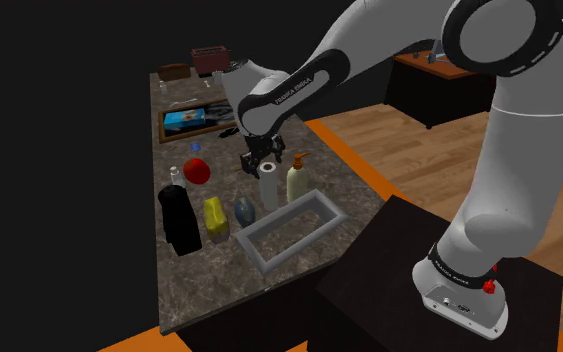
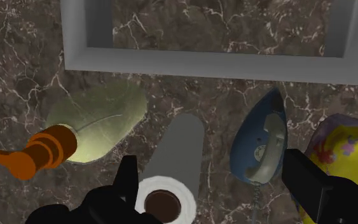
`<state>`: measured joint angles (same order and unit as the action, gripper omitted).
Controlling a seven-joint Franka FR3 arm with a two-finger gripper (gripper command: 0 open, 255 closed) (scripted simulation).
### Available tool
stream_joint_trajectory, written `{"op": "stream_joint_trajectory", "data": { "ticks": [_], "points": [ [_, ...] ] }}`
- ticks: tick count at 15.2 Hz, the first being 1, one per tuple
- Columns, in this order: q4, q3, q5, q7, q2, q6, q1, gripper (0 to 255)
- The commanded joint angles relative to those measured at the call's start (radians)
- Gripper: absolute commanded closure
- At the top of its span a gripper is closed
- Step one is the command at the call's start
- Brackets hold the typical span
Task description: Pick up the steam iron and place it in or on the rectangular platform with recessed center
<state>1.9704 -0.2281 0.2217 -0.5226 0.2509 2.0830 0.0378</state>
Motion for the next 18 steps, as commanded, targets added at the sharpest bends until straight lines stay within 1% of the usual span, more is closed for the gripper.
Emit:
{"op": "stream_joint_trajectory", "data": {
  "ticks": [1, 8, 13, 14, 18],
  "points": [
    [-0.067, 0.001, 0.020, -0.027, 0.085, 0.003, 0.016, 0],
    [-0.349, 0.022, 0.067, -0.074, 0.380, -0.027, 0.076, 0],
    [-0.621, 0.041, 0.078, -0.079, 0.612, -0.091, 0.125, 0],
    [-0.626, 0.043, 0.077, -0.078, 0.616, -0.092, 0.126, 0],
    [-0.607, 0.050, 0.082, -0.082, 0.636, -0.051, 0.124, 0]
  ]
}}
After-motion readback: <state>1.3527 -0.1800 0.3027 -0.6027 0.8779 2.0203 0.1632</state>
